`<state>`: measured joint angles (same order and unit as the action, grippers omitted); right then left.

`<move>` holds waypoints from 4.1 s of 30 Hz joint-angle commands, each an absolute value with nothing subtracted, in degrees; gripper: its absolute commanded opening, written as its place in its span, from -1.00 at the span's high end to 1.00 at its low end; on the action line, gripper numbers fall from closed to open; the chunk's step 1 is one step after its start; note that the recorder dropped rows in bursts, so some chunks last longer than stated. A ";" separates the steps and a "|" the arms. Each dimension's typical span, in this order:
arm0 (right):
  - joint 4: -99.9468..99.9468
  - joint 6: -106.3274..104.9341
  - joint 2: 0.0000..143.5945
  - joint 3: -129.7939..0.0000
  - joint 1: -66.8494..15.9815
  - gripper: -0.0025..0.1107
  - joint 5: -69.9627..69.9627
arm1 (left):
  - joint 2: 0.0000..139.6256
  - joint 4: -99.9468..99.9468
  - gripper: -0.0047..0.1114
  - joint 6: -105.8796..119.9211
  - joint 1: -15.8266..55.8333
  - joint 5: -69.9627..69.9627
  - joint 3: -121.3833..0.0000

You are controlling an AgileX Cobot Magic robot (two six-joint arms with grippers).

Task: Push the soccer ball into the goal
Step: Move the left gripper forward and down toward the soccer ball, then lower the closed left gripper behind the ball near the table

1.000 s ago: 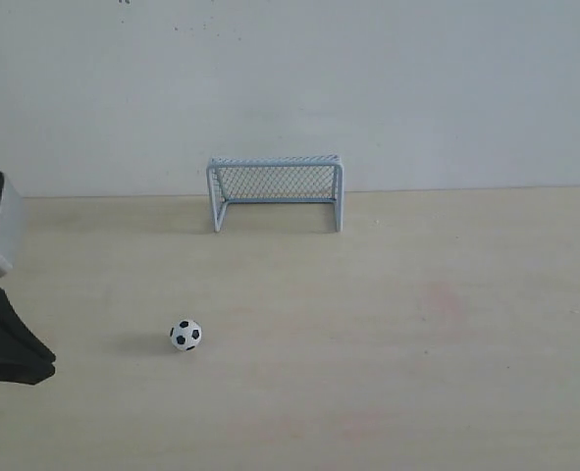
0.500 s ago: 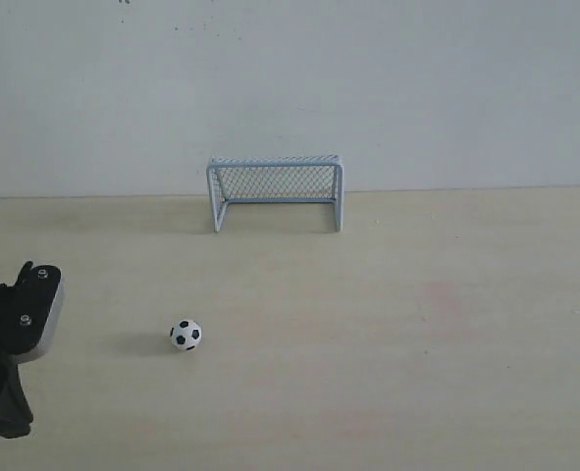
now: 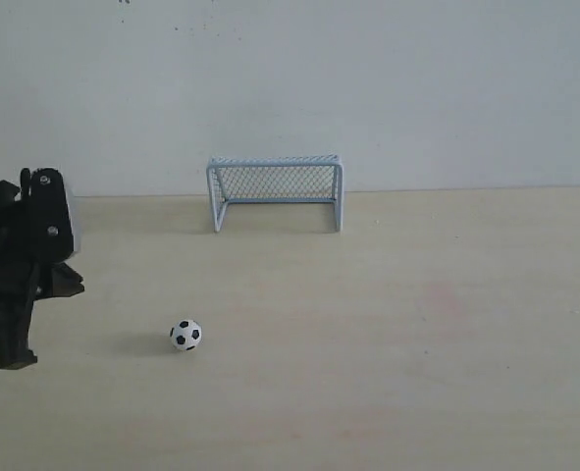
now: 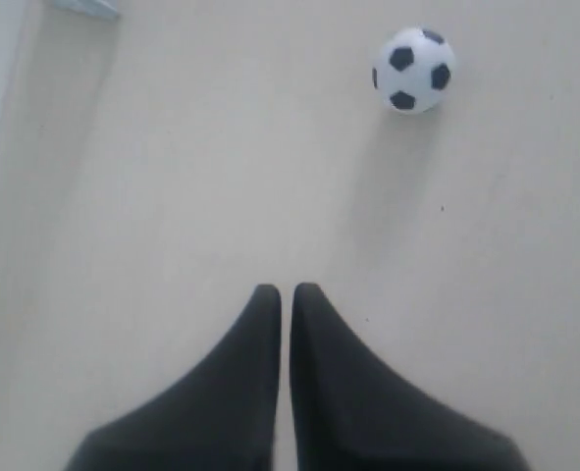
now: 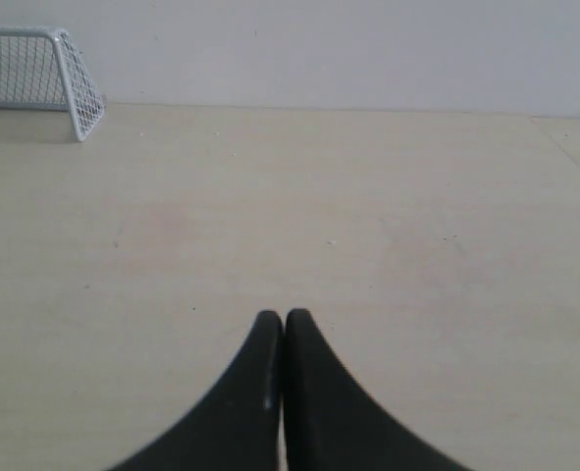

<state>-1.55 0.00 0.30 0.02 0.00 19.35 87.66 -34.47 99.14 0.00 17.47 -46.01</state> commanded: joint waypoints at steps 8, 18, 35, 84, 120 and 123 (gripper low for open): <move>-1.88 0.00 0.00 0.00 -0.03 0.96 19.09 | 95.29 -39.56 0.84 113.80 0.18 37.31 -51.41; -1.88 0.00 0.00 0.00 -0.03 0.96 19.09 | 98.14 -40.22 0.84 113.80 0.28 34.00 -51.41; -1.88 0.00 0.00 0.00 -0.03 0.96 19.09 | 98.14 -40.22 0.84 113.80 0.28 32.99 -51.41; -1.88 0.00 0.00 0.00 -0.03 0.96 19.09 | 102.93 -20.09 0.84 121.40 0.28 25.54 -51.59; -1.88 0.00 0.00 0.00 -0.03 0.96 19.09 | 113.14 -22.89 0.84 122.12 4.67 54.08 -74.44; -1.88 0.00 0.00 0.00 -0.03 0.96 19.09 | 114.55 -22.89 0.84 122.12 4.67 55.19 -76.16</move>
